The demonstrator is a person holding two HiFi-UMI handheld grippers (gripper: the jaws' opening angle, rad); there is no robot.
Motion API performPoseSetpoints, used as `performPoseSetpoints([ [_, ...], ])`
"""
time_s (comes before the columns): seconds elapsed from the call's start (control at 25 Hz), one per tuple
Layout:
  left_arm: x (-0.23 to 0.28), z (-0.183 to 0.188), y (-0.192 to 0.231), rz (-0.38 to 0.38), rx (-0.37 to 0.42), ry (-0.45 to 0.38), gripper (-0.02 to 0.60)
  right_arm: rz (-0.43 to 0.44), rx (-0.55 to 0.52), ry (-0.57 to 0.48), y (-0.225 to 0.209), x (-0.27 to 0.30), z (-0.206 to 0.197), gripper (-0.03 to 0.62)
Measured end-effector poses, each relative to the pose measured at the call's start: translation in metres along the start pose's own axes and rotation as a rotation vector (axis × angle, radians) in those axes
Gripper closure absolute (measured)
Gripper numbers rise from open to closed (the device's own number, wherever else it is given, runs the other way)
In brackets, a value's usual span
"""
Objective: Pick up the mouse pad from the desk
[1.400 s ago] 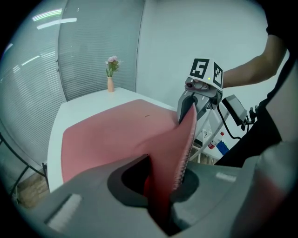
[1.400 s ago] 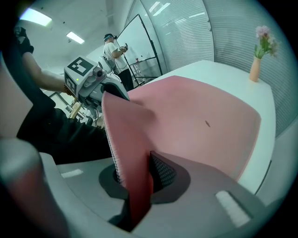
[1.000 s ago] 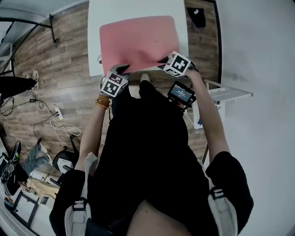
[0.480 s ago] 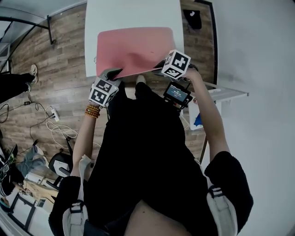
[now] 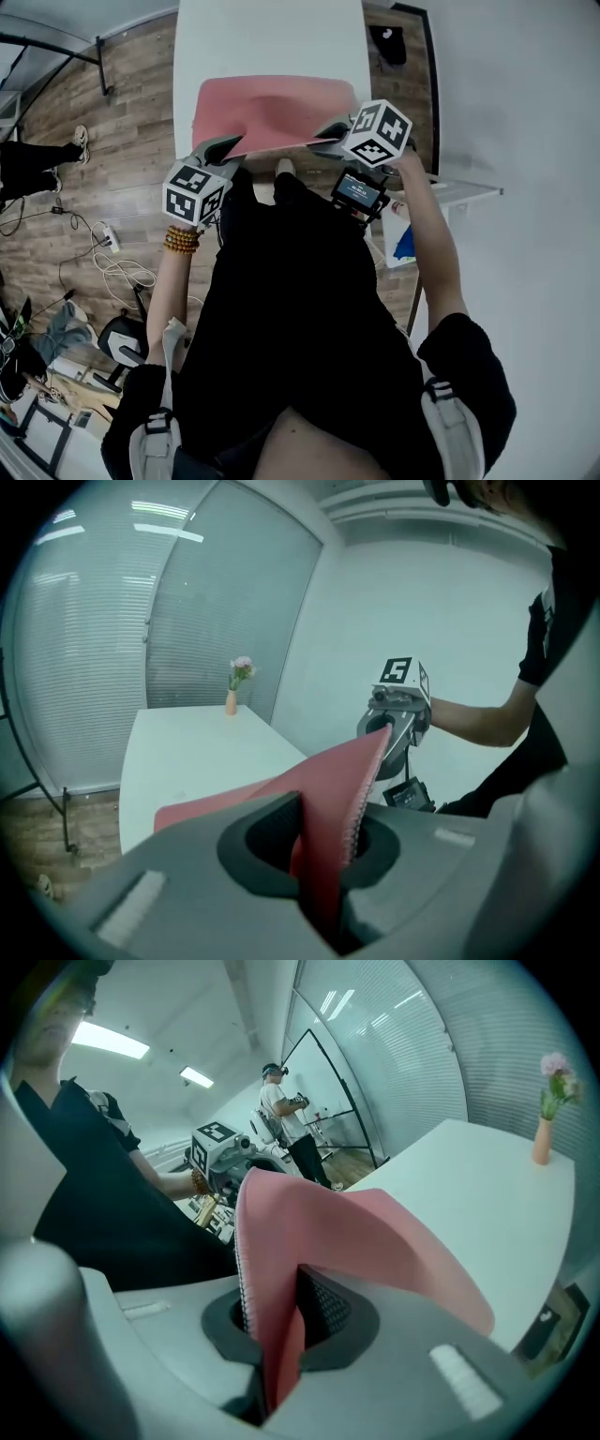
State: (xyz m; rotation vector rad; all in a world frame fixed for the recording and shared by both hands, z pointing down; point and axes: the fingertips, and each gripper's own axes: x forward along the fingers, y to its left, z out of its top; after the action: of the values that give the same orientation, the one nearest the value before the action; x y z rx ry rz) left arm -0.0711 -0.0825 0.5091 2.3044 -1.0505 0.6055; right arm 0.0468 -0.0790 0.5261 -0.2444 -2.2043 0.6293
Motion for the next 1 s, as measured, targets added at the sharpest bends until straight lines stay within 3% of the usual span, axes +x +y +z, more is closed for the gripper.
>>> performPoseSetpoints([
  [0.12, -0.012, 0.028, 0.002, 0.013, -0.04, -0.096, 0.54, -0.008, -0.013, -0.072, 0.01, -0.014, 0.019, 0.546],
  [0.28, -0.026, 0.066, -0.002, -0.042, -0.14, -0.231, 0.547, -0.026, -0.018, -0.204, 0.02, -0.033, 0.047, 0.548],
  [0.6, -0.028, 0.111, -0.013, -0.086, -0.142, -0.349, 0.557, -0.219, 0.032, -0.378, 0.003, -0.081, 0.08, 0.548],
  [0.72, -0.032, 0.136, -0.009, -0.027, -0.094, -0.402, 0.557, -0.303, 0.018, -0.445, 0.002, -0.099, 0.096, 0.548],
  [1.0, -0.058, 0.198, -0.005, 0.204, 0.156, -0.528, 0.557, -0.56, -0.021, -0.665, 0.007, -0.155, 0.139, 0.549],
])
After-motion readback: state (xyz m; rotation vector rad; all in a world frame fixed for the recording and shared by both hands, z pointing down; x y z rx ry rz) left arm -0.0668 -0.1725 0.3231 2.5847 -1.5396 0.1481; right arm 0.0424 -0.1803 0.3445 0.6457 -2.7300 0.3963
